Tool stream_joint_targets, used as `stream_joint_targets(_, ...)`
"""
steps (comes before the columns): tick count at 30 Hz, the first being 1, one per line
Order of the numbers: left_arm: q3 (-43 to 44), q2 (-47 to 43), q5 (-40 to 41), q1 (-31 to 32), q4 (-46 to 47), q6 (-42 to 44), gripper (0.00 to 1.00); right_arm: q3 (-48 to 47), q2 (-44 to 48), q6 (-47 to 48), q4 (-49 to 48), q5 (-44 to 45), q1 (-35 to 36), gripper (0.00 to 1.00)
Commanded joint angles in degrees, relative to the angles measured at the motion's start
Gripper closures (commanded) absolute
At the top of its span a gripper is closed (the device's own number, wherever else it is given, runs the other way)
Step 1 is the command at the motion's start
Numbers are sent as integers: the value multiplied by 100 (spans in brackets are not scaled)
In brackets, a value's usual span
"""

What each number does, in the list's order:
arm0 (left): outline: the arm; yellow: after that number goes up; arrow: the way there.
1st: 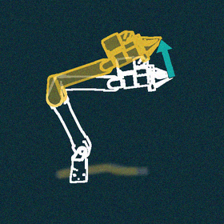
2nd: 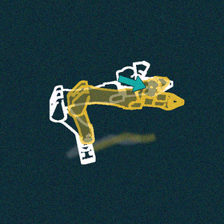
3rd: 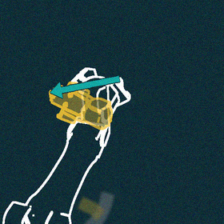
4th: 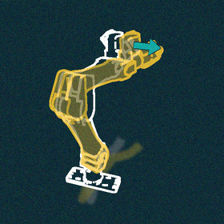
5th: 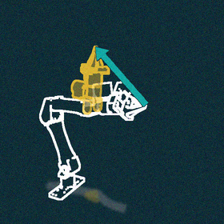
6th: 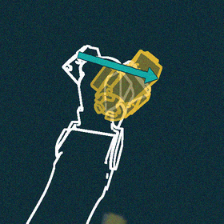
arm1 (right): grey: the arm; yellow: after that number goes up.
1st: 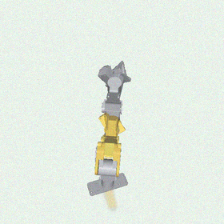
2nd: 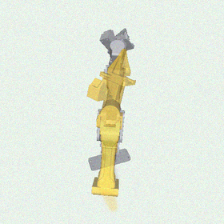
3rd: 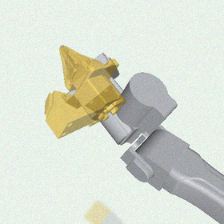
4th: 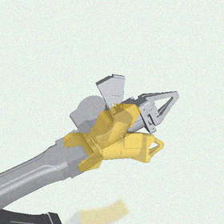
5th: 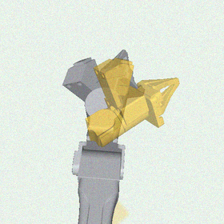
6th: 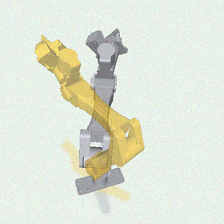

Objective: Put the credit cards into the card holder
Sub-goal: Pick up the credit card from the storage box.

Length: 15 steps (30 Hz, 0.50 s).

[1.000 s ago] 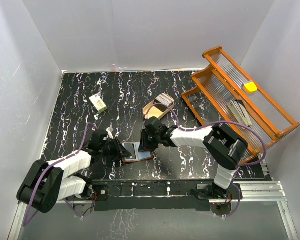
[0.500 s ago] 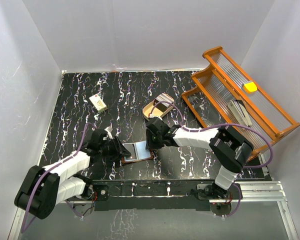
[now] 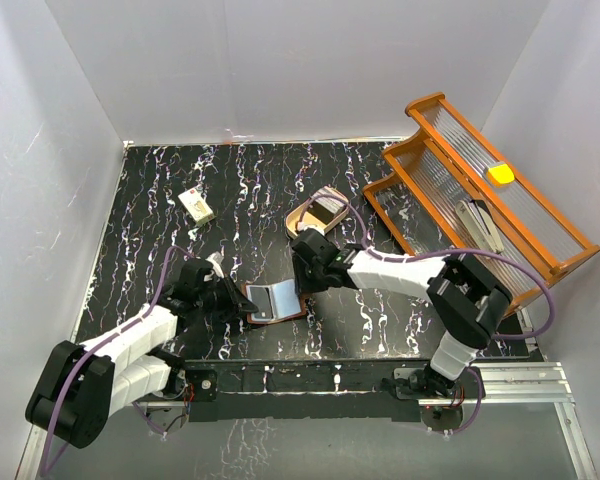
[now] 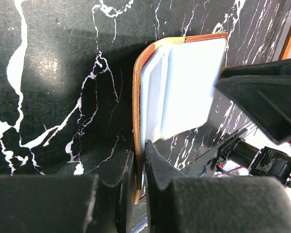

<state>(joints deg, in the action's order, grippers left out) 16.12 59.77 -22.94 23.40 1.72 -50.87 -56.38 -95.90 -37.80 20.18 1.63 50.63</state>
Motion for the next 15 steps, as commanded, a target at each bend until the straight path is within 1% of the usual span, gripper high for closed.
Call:
stream_joint_targets(1,-107,-79,-134,16,64,75,98,-771,467,688,129,670,-14,72)
stream_joint_targets(4,-142,-39,-340,16,270,77,98,-1187,412,1237,227,1046,-71,65)
stream_joint_targets(7,-140,-17,-507,16,378,101,98,-1760,159,1712,577,1688,-161,62)
stream_joint_targets(9,-140,-23,-550,16,398,132,98,-2047,-25,2025,681,1944,-270,59)
stream_joint_targets(12,-145,-11,-657,16,497,138,98,-2371,-325,2572,664,2083,-459,54)
stream_joint_targets(15,-159,-15,-791,16,627,126,97,-2790,-721,2986,721,2308,-587,51)
